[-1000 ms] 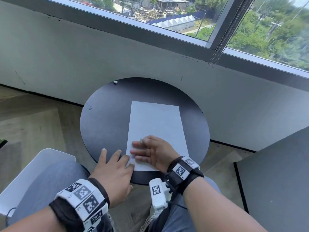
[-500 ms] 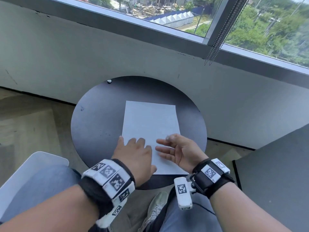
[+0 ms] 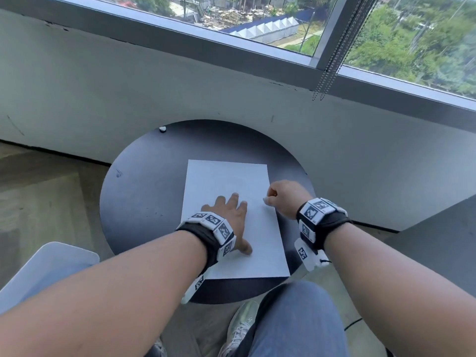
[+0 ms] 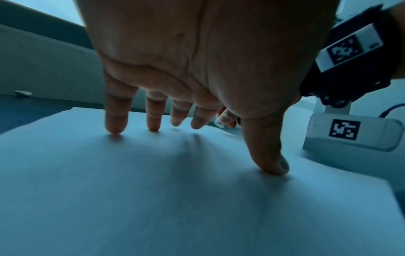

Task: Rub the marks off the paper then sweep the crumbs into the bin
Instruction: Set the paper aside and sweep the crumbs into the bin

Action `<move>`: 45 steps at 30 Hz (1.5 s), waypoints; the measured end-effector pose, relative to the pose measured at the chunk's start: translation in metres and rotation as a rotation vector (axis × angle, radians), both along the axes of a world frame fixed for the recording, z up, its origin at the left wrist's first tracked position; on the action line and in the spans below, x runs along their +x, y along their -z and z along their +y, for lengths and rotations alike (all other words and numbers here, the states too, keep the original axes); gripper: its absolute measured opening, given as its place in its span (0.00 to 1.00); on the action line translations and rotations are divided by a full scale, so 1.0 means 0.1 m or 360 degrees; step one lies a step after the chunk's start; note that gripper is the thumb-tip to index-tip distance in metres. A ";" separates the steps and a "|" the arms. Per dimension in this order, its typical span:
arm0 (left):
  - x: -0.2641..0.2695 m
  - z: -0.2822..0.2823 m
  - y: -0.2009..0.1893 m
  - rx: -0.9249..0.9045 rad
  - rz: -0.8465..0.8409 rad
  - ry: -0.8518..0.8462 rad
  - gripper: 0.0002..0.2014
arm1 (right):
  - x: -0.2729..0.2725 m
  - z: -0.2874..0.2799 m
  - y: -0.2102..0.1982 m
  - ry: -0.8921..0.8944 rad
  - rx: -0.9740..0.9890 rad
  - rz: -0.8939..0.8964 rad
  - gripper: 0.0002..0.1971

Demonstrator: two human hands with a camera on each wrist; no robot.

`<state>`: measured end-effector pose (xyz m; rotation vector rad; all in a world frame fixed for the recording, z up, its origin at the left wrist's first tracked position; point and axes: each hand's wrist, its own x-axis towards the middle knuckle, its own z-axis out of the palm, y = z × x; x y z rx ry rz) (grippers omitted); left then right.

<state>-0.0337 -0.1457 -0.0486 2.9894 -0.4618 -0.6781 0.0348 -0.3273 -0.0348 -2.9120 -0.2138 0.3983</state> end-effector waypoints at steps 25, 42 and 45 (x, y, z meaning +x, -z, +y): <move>0.18 -0.01 -0.03 0.0141 0.0069 0.0069 0.66 | -0.26 0.21 -0.02 -0.0673 -0.0456 -0.0144 0.06; 0.00 0.02 0.07 0.0006 -0.0078 -0.0080 0.59 | -0.67 0.02 -0.21 0.0515 0.1696 0.0879 0.06; -0.08 0.06 0.10 -0.0039 -0.0127 -0.0086 0.53 | -0.95 -0.07 -0.03 0.0492 0.1715 0.1405 0.05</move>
